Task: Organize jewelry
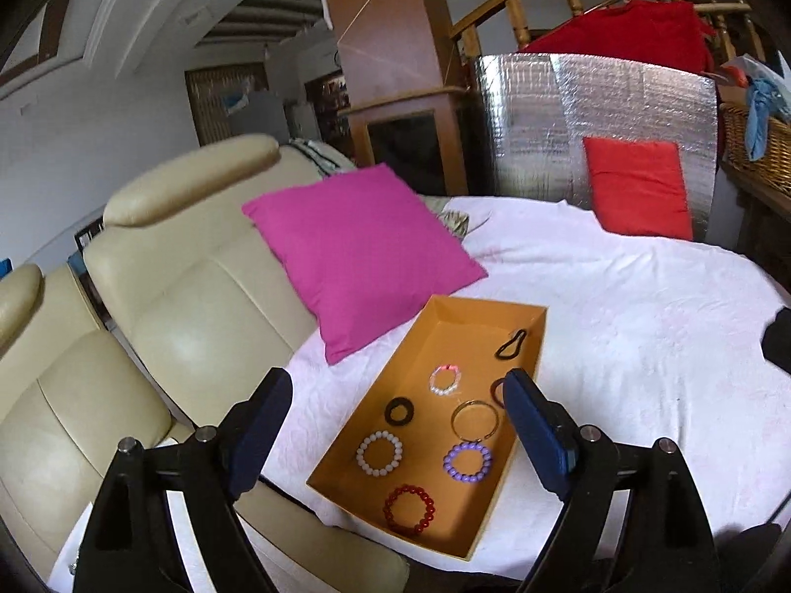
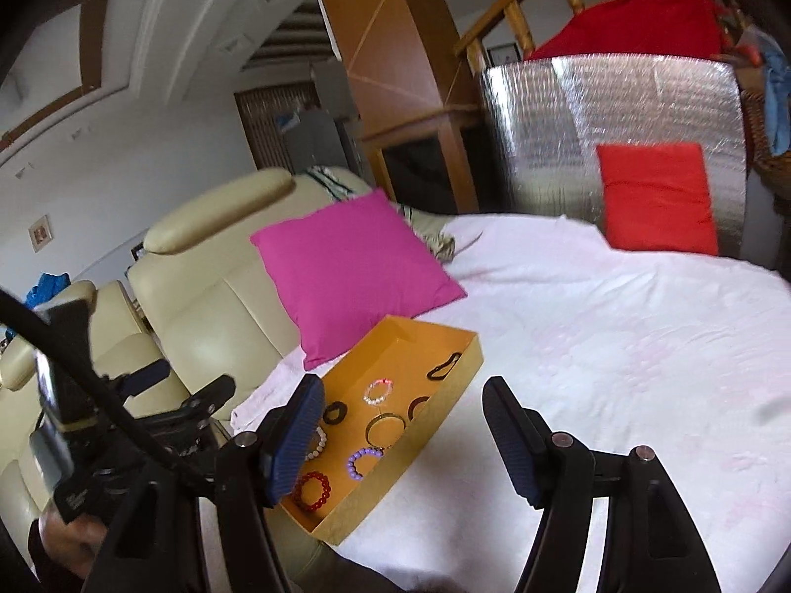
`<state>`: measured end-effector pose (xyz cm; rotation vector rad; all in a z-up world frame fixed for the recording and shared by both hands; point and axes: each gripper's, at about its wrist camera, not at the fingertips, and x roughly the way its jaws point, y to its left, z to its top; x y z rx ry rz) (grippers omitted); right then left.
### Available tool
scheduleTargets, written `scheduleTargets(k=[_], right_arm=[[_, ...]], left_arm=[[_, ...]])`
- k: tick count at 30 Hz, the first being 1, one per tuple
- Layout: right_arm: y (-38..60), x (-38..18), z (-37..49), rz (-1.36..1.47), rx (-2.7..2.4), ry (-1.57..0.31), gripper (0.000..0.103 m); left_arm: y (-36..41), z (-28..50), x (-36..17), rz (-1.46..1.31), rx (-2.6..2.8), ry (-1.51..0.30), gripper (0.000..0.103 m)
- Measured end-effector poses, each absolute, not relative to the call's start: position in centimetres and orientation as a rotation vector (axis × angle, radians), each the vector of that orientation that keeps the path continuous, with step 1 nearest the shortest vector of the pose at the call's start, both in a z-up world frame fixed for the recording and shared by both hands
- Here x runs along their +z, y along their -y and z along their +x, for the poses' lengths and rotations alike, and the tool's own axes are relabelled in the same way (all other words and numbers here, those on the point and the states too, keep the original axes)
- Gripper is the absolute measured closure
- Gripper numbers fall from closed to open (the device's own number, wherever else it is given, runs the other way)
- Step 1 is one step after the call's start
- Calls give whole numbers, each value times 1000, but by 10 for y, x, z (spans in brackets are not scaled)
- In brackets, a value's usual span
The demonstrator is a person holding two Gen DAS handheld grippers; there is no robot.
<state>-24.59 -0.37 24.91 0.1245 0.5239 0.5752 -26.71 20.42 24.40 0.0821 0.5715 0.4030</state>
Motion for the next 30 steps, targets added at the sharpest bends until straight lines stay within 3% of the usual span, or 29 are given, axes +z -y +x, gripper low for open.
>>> scheduleTargets(k=[16,30], right_arm=[[21,274,-338,82,599,-448,30],[-12,256,-325,74,582,-502,29]], left_arm=[[-190,-315,283,92,438,-493,15],[-207,-311,272,17,459,-506,15]])
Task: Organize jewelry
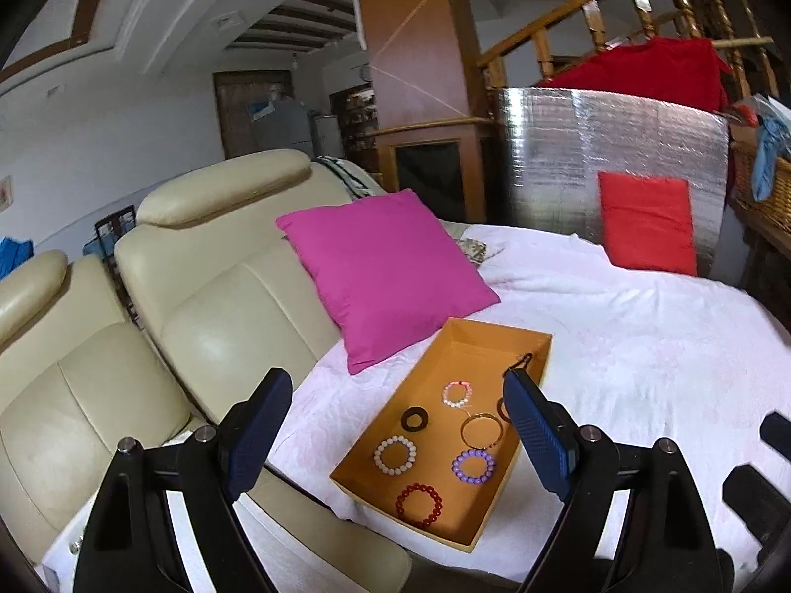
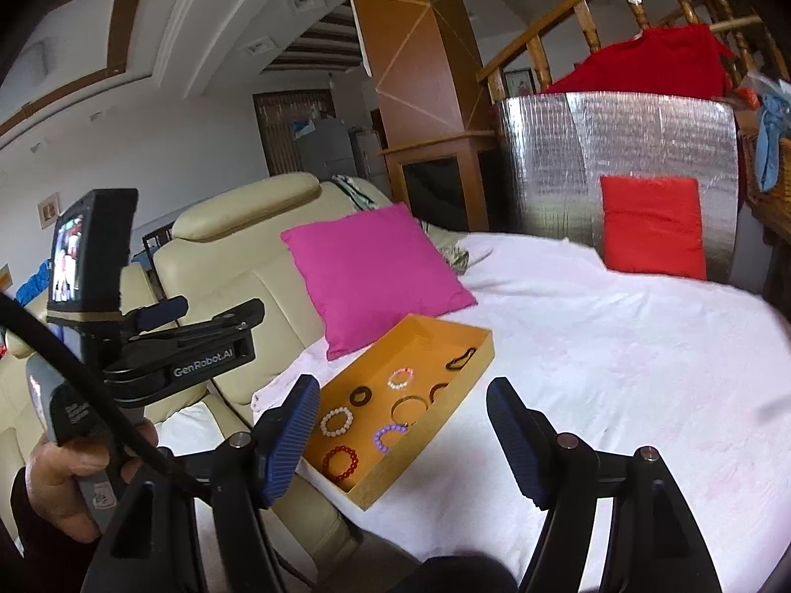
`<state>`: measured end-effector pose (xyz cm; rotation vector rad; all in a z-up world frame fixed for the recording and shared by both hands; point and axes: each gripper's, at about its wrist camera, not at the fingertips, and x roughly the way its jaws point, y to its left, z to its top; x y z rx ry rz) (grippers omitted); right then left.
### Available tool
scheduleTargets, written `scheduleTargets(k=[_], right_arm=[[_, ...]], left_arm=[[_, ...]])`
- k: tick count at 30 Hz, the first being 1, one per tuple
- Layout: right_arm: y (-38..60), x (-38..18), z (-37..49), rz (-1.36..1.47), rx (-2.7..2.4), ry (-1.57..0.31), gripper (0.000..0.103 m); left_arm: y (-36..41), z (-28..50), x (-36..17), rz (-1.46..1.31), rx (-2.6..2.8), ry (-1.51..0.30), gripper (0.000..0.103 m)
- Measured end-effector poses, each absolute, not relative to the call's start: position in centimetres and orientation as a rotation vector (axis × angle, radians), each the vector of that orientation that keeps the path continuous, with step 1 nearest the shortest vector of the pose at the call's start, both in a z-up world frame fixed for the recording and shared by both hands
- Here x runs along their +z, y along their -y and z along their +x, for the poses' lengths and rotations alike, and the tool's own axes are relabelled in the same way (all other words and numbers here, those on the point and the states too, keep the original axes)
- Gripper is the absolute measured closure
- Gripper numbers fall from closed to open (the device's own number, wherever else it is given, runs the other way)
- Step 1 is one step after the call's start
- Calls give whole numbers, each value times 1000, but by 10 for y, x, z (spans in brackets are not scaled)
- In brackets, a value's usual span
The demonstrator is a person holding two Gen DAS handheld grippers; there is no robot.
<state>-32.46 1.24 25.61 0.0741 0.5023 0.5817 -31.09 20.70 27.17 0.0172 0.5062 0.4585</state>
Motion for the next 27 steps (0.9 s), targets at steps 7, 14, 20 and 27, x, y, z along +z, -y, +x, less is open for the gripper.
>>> scheduleTargets(k=[7,14,20,27], right_arm=[[-16,251,-331,72,558,-527,29],[-17,252,-334,64,542,-527,29],[-20,247,-330,67,519,-541,29],[-20,245,-328,64,495,-541,29]], left_arm=[[-208,-316,267,16,446,-519,15],[-205,-318,267,39,451,-512,15],[-205,-320,266,45,448,-507,15],[-205,-320,263,45,446,-512,15]])
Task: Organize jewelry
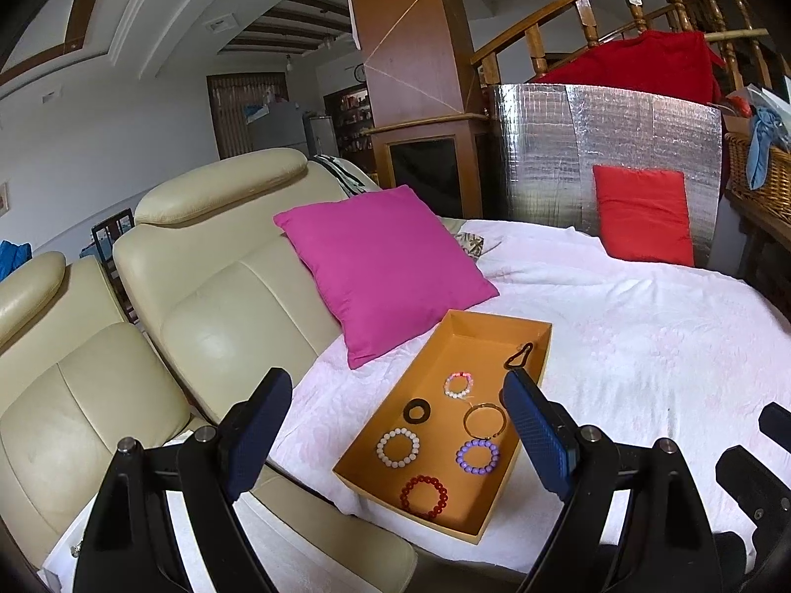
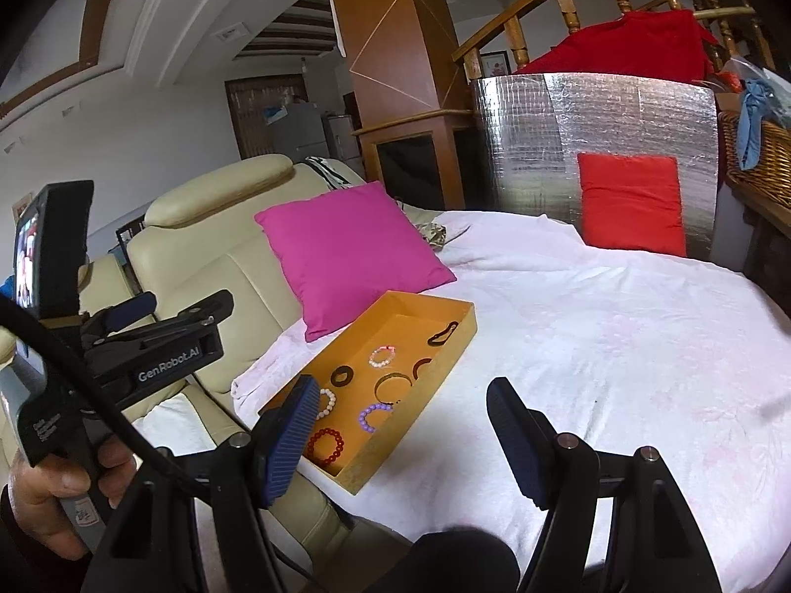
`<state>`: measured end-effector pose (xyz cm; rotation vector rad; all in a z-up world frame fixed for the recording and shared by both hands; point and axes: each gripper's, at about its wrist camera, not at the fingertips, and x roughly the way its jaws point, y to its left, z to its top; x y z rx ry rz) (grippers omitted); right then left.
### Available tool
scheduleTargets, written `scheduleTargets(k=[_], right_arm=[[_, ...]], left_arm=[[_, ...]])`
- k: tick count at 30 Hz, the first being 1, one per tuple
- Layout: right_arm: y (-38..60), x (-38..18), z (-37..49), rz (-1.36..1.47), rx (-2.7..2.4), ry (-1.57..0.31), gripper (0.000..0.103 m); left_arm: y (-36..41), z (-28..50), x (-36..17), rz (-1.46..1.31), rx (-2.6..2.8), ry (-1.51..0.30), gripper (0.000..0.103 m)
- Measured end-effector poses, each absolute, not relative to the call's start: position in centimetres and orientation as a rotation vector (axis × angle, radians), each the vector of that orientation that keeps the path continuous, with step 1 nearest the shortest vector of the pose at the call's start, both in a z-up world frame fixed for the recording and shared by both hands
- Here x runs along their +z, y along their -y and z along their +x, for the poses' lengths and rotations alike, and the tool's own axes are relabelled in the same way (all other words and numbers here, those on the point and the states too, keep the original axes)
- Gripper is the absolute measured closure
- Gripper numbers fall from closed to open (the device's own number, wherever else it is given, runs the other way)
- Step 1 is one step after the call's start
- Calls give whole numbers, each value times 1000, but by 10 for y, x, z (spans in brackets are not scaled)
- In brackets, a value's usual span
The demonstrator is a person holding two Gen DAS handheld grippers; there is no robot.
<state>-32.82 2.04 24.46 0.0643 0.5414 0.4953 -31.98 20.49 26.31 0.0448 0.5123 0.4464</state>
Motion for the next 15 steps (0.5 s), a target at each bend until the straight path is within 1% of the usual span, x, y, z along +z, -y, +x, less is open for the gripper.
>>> scheduleTargets(k=[15], right_arm=[[-38,247,-312,39,462,-556,29]], left_arm=[[-215,-322,261,40,459,-508,15]])
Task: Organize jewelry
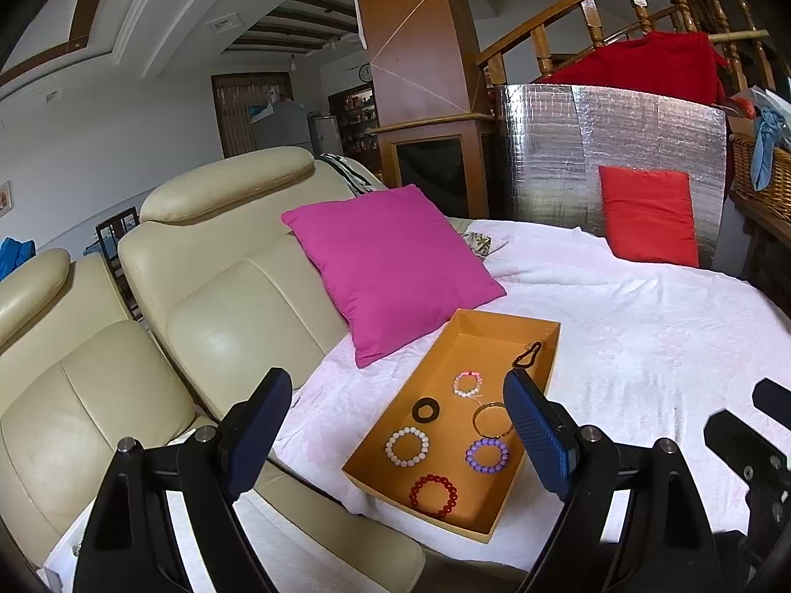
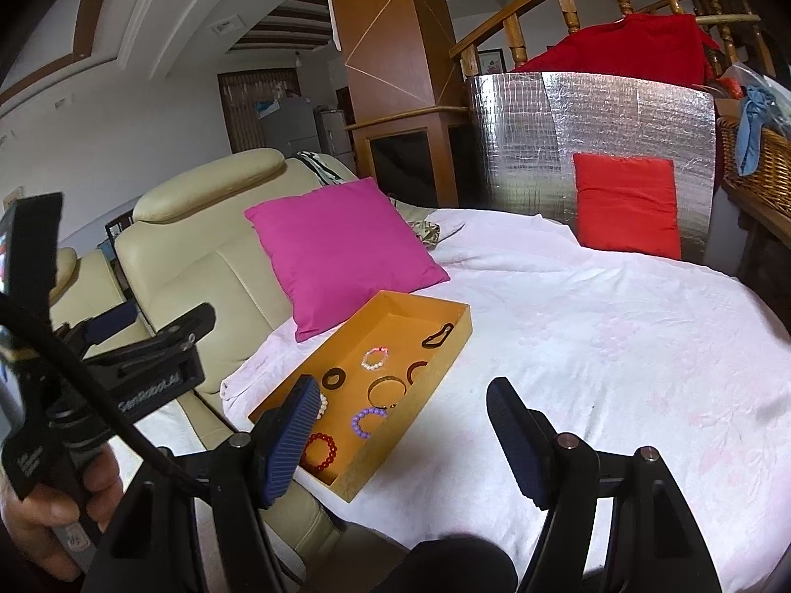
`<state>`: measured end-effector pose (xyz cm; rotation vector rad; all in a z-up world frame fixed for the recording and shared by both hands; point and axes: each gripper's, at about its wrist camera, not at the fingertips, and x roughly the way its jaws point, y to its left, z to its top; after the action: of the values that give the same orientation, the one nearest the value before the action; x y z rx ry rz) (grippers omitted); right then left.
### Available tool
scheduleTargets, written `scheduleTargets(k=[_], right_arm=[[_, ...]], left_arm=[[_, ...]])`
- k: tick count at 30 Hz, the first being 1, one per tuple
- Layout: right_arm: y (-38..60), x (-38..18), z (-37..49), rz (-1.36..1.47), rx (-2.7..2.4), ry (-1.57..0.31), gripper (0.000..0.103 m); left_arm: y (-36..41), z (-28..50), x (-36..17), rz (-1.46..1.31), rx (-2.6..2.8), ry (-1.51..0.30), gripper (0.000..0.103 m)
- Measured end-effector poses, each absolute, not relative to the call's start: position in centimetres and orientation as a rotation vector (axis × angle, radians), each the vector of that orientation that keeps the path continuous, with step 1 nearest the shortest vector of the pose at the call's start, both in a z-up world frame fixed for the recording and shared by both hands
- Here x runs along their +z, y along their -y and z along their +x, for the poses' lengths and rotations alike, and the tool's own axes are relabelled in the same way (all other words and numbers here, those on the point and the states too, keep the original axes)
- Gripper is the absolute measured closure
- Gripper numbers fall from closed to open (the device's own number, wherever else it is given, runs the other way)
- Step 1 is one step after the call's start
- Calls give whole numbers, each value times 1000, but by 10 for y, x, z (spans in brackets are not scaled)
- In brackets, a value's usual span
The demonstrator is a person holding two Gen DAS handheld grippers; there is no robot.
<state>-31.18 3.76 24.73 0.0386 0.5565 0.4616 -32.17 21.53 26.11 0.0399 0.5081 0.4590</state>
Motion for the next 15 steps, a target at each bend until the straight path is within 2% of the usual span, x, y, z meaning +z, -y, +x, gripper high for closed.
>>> scheduleTargets(k=[15], right_arm=[[-61,249,-298,23,466,-565,29]], left_arm=[[-233,-320,255,18,469,-523,15]])
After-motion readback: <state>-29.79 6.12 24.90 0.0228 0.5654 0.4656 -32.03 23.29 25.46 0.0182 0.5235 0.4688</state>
